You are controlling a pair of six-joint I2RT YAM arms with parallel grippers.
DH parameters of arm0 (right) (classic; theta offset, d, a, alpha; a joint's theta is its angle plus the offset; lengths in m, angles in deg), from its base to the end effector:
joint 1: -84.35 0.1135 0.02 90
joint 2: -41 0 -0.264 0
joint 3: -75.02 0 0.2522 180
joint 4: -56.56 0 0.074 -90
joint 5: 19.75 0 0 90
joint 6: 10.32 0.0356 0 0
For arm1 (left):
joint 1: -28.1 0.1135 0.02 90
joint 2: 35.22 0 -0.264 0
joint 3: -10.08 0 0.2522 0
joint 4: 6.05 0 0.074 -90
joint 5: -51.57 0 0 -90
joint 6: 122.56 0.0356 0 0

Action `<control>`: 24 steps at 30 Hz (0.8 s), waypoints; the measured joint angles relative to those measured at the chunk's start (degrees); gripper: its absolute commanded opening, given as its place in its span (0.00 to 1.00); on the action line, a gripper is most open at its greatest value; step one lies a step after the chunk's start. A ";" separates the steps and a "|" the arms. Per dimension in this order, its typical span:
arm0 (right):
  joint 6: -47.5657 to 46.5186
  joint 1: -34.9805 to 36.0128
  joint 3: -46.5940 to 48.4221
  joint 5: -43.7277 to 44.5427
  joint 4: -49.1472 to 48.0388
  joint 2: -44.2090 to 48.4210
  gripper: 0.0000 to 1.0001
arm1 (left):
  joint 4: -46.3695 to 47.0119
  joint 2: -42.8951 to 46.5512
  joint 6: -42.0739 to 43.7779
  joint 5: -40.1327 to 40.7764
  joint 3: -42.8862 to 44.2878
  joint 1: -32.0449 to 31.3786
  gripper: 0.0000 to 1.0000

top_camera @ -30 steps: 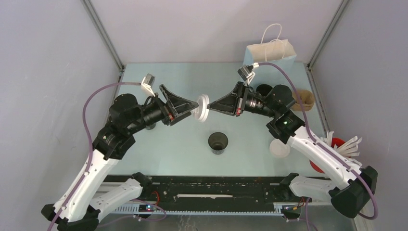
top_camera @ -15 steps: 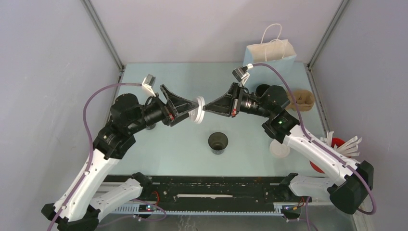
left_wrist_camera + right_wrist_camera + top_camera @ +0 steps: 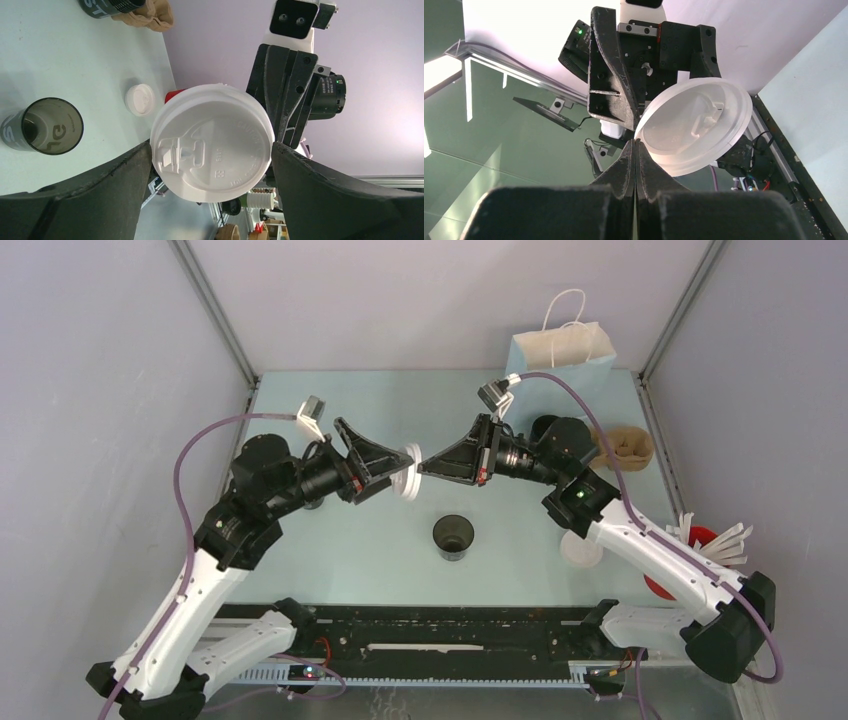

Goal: Pack the takeout coffee

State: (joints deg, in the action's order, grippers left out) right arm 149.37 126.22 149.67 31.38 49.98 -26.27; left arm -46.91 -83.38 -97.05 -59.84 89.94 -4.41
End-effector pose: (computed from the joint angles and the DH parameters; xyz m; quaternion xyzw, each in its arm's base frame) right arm 0.1838 0.1947 0.4139 -0.1148 0.6268 0.7296 0.2483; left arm 0.1315 -0.0992 0.4257 -0.0903 0.7523 -0.5709 0.3162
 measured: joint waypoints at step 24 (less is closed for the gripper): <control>-4.96 0.74 1.55 1.11 9.31 0.39 0.00 | -3.02 -0.15 2.01 0.59 0.00 -0.55 0.73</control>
State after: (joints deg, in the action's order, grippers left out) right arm 144.41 126.96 151.22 32.50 59.29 -25.87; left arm -49.92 -83.53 -95.04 -59.25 89.94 -4.96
